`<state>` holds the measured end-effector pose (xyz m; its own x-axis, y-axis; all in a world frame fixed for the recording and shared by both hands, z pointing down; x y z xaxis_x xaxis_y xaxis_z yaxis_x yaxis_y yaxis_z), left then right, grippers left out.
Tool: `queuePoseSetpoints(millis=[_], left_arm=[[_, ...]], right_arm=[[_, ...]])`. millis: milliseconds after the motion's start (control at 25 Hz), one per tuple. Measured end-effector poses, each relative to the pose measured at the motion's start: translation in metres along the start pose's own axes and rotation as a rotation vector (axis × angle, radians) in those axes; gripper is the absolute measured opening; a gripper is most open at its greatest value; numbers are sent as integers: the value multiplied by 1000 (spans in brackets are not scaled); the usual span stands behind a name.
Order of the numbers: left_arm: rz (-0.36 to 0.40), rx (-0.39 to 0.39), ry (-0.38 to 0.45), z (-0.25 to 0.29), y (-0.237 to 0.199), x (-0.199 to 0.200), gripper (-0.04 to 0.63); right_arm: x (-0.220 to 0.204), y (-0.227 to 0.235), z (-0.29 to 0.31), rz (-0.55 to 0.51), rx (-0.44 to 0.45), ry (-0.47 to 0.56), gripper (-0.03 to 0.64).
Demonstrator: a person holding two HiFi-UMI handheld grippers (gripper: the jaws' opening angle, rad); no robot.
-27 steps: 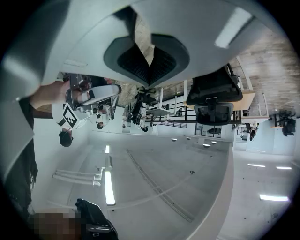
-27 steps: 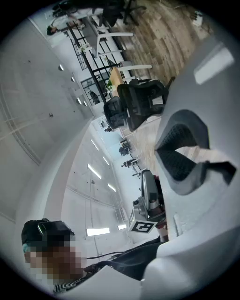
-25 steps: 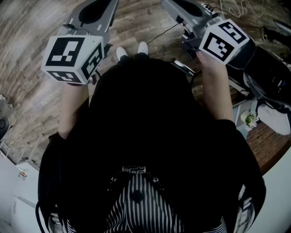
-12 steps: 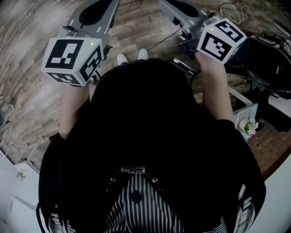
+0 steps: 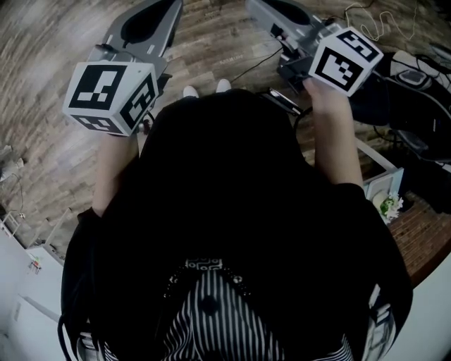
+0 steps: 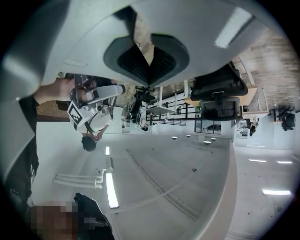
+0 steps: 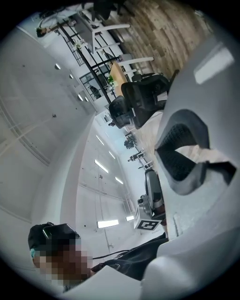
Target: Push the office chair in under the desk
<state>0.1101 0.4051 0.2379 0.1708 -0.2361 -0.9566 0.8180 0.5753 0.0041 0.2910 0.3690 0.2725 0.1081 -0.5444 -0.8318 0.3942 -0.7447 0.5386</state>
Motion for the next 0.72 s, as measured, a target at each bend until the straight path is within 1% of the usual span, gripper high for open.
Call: queuePoseSetpoints(millis=[200,280,520,720], left_arm=[[18,-4,-22,18,47,4,3],[25,-8,-26,24,57,4,3],[53,-37,-9,30,58,15,3],[77,-41,-14,31,59,15,3]], right_arm=[[-5,15,-55,36,-6,42,0],[-7,21,-68,49,-8,53,0],[-3,21,-78,70,-30,87,-1],[-6,23,-78,76,-35,85,0]])
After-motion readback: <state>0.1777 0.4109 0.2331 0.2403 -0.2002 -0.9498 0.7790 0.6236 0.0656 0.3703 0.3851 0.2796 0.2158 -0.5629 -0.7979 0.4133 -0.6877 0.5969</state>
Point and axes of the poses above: the fingertips, and each gripper's own axes: z forward along the fingers, y to its right, x out of its top, the point moved 6 cm from there along -z, backward along the fingers, and after that the axes turned 3 degrees about z, right-handed, at the moved point
